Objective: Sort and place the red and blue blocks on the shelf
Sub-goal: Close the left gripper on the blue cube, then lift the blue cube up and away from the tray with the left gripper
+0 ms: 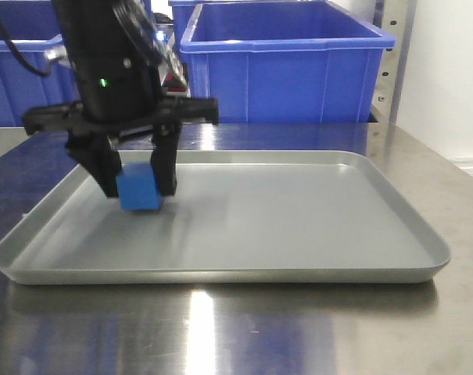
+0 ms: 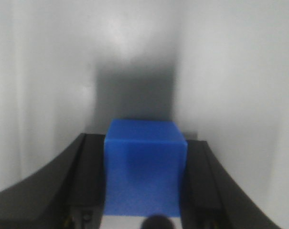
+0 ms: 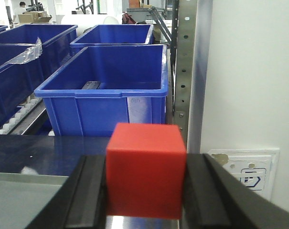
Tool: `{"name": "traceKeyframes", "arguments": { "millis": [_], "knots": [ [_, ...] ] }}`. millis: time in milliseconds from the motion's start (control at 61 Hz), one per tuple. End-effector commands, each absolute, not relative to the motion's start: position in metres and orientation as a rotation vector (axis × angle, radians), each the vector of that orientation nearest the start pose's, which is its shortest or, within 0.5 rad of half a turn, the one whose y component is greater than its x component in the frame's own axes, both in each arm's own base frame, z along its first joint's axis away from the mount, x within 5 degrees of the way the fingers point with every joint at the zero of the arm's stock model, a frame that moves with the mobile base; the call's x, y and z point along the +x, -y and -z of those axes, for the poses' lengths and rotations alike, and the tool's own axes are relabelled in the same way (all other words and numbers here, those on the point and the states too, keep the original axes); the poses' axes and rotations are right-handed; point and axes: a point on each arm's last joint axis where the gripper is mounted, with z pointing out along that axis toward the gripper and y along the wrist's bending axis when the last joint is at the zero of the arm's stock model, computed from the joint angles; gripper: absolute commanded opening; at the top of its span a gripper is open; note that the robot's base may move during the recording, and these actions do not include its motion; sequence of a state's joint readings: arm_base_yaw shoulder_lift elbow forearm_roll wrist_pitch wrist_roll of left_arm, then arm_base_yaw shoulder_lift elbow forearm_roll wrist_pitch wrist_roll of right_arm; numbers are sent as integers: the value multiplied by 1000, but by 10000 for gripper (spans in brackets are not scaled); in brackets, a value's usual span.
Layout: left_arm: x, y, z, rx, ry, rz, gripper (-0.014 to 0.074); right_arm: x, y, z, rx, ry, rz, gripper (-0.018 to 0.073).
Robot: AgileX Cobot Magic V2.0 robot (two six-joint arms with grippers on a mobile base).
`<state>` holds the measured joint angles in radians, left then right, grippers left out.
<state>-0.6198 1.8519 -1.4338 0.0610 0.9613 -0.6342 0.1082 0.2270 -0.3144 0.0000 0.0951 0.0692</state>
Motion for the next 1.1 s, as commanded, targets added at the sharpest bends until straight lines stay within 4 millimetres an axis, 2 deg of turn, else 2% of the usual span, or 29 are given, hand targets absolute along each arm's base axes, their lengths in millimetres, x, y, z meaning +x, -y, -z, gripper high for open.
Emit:
{"name": "traceKeyframes", "arguments": {
  "millis": [0, 229, 410, 508, 770, 950, 1081],
  "knots": [
    [307, 217, -283, 78, -2755, 292, 135, 65, -7, -313, -33, -1389, -131, 57],
    [289, 208, -313, 524, -2685, 484, 135, 65, -7, -313, -33, -1389, -131, 57],
    [275, 193, -312, 747, -2596, 525, 135, 65, -7, -313, -33, -1389, -131, 57],
    [265, 186, -305, 800, -2523, 522, 135, 65, -7, -313, -33, -1389, -131, 57],
    [239, 156, -306, 624, -2242, 484, 135, 65, -7, -313, -33, -1389, -131, 57],
    [220, 121, -310, 439, -2120, 467, 135, 65, -7, -313, -33, -1389, -131, 57],
    [199, 90, -316, 315, -2004, 421, 135, 65, -7, -313, -33, -1389, -131, 57]
  ]
}}
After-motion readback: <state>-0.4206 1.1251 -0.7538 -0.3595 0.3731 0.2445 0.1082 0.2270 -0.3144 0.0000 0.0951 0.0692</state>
